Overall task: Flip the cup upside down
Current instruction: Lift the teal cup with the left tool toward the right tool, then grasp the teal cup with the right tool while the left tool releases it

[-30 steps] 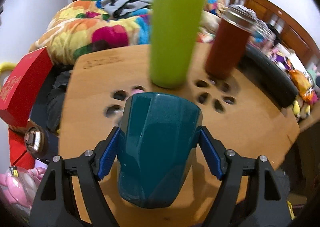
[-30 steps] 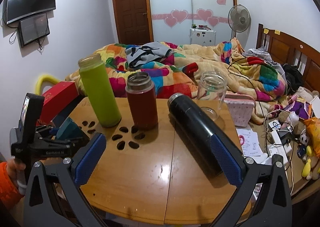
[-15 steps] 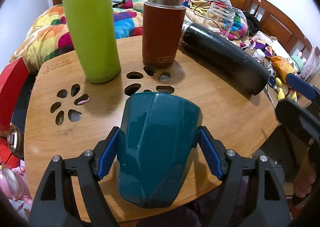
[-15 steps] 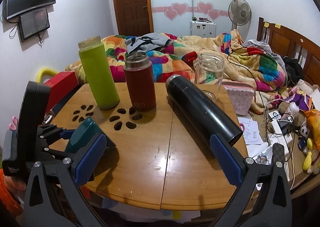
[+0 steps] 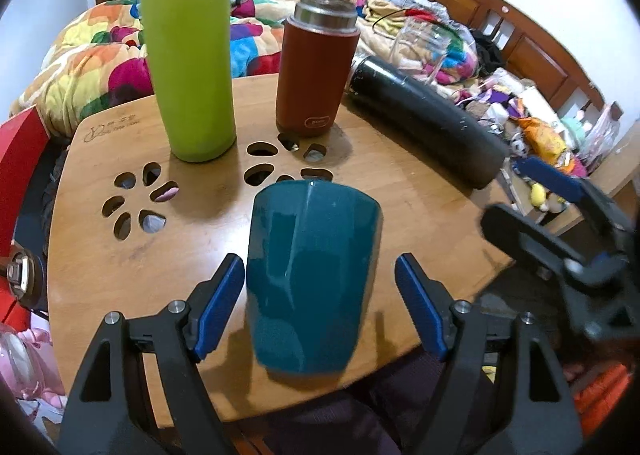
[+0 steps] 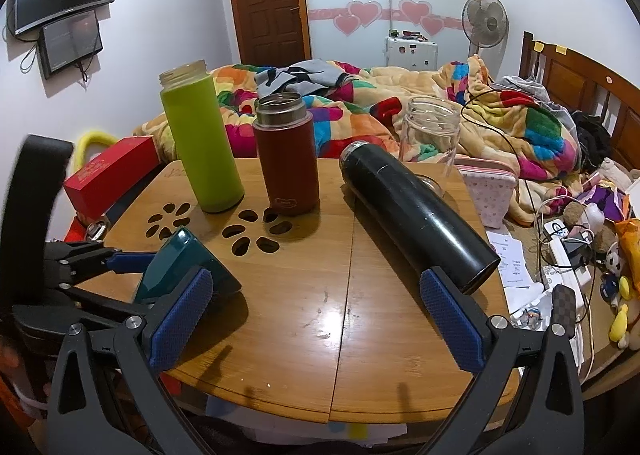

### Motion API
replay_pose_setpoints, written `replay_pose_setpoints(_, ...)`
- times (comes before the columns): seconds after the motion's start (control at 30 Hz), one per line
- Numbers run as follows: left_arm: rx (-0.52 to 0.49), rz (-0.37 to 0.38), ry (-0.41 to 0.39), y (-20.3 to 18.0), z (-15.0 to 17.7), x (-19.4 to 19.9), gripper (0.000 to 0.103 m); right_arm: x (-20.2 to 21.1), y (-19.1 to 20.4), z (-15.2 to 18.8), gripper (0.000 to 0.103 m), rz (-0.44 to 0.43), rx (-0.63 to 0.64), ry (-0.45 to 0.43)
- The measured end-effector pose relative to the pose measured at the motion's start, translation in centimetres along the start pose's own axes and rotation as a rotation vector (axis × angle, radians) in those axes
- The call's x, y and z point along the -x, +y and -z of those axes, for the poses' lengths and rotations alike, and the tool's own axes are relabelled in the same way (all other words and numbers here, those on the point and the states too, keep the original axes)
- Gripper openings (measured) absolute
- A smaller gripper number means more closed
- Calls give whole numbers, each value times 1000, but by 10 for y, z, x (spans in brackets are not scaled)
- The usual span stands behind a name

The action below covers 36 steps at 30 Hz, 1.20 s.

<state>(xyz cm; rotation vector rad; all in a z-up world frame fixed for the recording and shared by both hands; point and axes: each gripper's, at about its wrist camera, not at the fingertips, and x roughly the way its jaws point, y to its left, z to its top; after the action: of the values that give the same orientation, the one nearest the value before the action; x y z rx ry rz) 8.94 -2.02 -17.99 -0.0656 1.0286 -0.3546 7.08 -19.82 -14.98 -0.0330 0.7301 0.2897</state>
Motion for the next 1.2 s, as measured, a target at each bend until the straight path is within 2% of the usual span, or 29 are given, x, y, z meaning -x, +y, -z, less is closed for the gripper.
replay_pose_setpoints(0.17,65,-22,-69,22,21,38,82,-5,7,2,103,-33,-4,16)
replay_pose_setpoints(0.3,147,-125,-107,52,32,51,82,-14,20,4,103,-63,6,42)
replay_pose_setpoints(0.4,201,-179,-96,74,33,43,79,-19,32,7,103,-105,12,61)
replay_pose_setpoints(0.5,195,-166,-85,78,31,31,73,-25,49,10,103,-143,26,78)
replay_pose_setpoints(0.67,113,-126,-49,61,35,15,62,-33,63,13,103,-173,42,107)
replay_pose_setpoints(0.93,78,-91,-37,48,42,10,51,-42,63,19,103,-215,36,142)
replay_pose_setpoints(1.07,81,-68,-15,42,44,1,40,-42,58,22,102,-215,38,145)
replay_pose_setpoints(1.2,77,-56,-12,35,46,-3,32,-43,56,23,98,-213,53,151)
